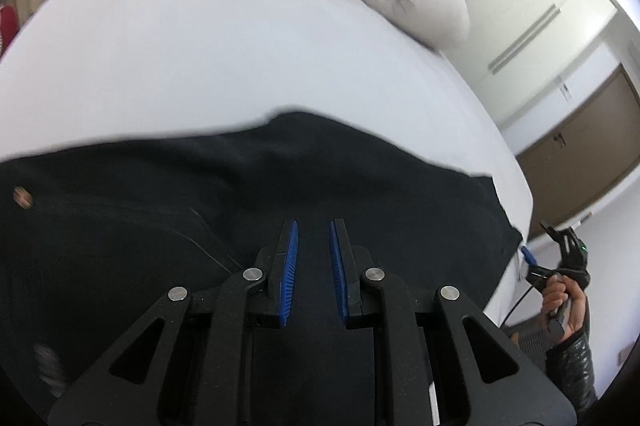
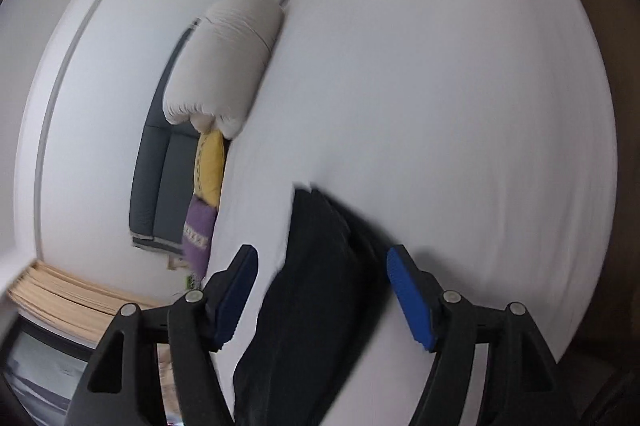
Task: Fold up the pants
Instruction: 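Grasp the folded leg edge with the right gripper while the left gripper releases the waistband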
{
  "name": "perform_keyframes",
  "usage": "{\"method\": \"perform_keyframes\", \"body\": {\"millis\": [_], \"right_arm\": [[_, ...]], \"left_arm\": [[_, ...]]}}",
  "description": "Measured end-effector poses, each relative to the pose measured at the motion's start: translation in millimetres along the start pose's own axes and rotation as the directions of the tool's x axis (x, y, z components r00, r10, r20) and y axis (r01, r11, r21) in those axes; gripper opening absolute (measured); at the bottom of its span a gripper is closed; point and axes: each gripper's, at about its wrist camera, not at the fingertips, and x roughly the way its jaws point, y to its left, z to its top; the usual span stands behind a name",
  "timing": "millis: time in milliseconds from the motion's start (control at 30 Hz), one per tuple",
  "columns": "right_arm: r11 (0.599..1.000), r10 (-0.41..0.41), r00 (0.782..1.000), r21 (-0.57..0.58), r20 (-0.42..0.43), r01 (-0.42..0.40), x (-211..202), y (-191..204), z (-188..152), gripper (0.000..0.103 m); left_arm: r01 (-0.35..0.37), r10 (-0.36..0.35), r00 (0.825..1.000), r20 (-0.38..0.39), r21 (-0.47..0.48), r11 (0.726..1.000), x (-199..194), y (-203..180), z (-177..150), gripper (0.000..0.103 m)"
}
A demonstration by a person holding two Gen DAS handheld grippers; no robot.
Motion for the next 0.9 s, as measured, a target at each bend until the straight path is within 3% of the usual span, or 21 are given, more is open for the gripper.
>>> {"method": "perform_keyframes", "body": {"millis": [100, 167, 367, 433, 567, 633, 800, 900], "right_arm": [[0.998, -0.039, 0.999, 0.049, -0.020, 0.040, 11.9, -15.0, -9.5, 0.057], [0.996, -0.016, 1.000, 0.082, -0.017, 0.018, 7.4, -24.9, -6.0, 0.057], [0.999, 0.017, 0.997, 0.041, -0.073, -0.014, 36.6, -8.3, 0.5, 0.056], [1.000, 0.008, 0.996, 0.009, -0.085, -0.007, 44.9, -0.8, 2.0, 0.051], [1.000, 0.004, 0.994, -0.018, -0.113, -0.006, 58.2, 2.4, 3.1, 0.011], [1.000, -0.002, 0.994, -0.001, -0.108, 0.002, 60.5, -1.8, 2.0, 0.008], [0.987, -0.080, 0.994, -0.145, -0.070, 0.069, 56.9, 27.2, -12.3, 0.007], [0.944, -0.142, 0.989, -0.308, -0.051, 0.119, 59.0, 64.3, -33.3, 0.007]], "left_arm": [[-0.011, 0.013, 0.998, -0.060, 0.035, 0.999, 15.6, -16.5, -16.4, 0.016], [-0.019, 0.022, 0.995, -0.093, 0.034, 0.999, 22.7, -18.2, -27.8, 0.016], [0.002, -0.003, 0.995, -0.102, -0.011, 1.000, 30.1, 0.0, -37.6, 0.016], [0.004, -0.006, 0.994, -0.105, -0.013, 1.000, 32.5, 1.9, -38.2, 0.016], [0.018, -0.021, 0.995, -0.099, -0.029, 0.999, 25.2, 11.4, -43.9, 0.016], [0.023, -0.026, 0.995, -0.096, -0.034, 0.999, 30.8, 11.6, -41.2, 0.016], [0.038, -0.042, 0.995, -0.088, -0.054, 0.998, 31.0, 14.1, -40.7, 0.016], [0.044, -0.049, 0.995, -0.084, -0.068, 0.997, 31.1, 15.9, -41.5, 0.016]]}}
